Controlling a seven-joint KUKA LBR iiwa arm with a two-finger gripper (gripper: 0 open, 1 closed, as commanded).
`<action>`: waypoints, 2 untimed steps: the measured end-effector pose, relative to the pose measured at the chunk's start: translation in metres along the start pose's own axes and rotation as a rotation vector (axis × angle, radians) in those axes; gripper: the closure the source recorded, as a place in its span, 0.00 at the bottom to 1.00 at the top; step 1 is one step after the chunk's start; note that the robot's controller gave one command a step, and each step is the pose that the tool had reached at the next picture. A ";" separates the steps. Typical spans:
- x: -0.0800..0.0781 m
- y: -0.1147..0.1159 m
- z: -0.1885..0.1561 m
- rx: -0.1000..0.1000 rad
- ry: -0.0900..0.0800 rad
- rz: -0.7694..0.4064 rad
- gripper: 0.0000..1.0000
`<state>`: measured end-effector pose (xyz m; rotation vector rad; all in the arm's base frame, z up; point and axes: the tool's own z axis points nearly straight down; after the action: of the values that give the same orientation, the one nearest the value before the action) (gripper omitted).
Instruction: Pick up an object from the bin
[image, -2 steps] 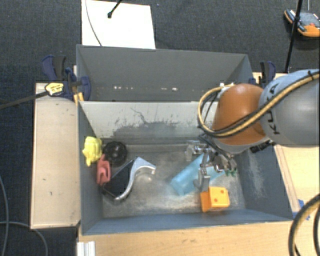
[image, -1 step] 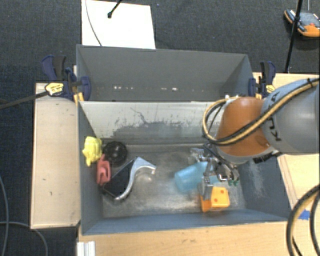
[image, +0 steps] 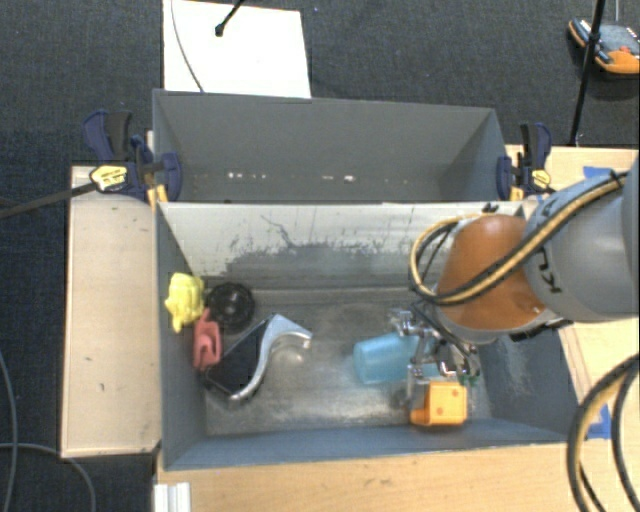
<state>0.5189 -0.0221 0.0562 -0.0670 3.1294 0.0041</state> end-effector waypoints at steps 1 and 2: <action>-0.012 0.002 -0.015 0.002 0.010 -0.004 1.00; -0.012 0.002 -0.015 0.002 0.010 -0.003 1.00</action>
Offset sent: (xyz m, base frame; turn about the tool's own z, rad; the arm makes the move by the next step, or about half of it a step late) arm 0.0000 0.0000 0.0000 0.0000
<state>0.5308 -0.0196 0.0712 -0.0714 3.1391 0.0013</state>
